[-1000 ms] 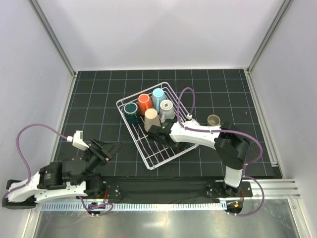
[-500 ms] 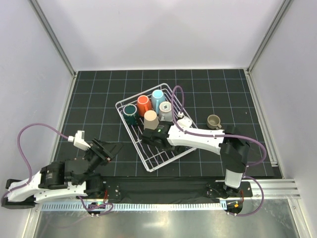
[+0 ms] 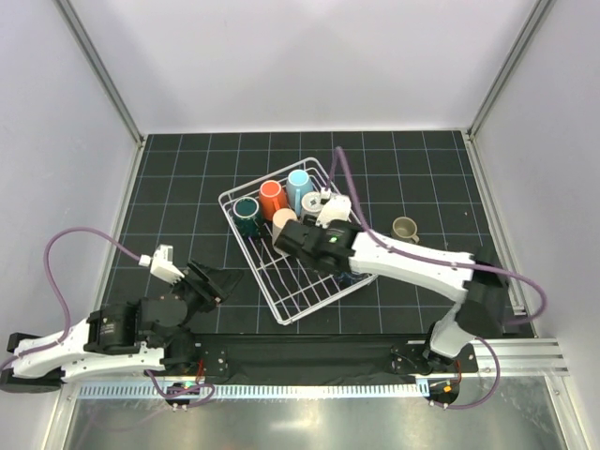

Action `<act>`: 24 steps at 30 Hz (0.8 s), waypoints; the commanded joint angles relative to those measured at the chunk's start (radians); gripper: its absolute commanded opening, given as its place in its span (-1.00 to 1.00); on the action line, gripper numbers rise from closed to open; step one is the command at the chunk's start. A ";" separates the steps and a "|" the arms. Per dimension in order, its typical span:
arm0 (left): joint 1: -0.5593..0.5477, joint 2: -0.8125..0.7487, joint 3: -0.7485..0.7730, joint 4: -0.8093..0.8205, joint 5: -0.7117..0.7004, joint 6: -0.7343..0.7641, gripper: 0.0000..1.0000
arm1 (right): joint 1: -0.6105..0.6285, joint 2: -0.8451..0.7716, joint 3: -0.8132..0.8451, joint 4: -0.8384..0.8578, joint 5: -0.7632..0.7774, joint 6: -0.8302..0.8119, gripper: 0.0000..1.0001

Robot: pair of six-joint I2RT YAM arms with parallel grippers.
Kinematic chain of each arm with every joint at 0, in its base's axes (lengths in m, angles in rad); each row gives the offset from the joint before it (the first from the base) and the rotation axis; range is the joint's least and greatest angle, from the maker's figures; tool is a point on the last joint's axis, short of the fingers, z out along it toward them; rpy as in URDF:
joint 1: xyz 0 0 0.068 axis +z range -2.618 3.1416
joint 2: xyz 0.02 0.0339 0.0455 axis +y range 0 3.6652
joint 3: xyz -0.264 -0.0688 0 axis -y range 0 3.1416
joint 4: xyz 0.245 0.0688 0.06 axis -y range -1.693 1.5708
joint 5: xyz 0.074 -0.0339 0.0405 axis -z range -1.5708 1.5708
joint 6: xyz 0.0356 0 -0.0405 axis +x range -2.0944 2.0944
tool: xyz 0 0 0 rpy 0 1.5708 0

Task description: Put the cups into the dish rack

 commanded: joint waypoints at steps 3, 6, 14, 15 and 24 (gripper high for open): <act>-0.001 0.019 0.008 0.050 -0.060 -0.019 0.34 | -0.071 -0.287 -0.113 0.385 -0.092 -0.535 0.26; -0.003 0.033 0.010 0.067 -0.061 -0.010 0.34 | -0.180 -0.401 -0.185 0.456 -0.197 -0.672 0.29; -0.003 0.096 0.025 0.087 -0.043 0.005 0.34 | -0.565 -0.470 -0.199 0.377 -0.296 -0.891 0.29; -0.003 0.105 0.027 0.097 -0.040 0.013 0.34 | -0.597 -0.466 -0.199 0.368 -0.270 -0.901 0.29; -0.003 0.212 0.102 0.128 0.023 0.137 0.33 | -0.919 -0.210 -0.199 0.349 -0.451 -0.964 0.29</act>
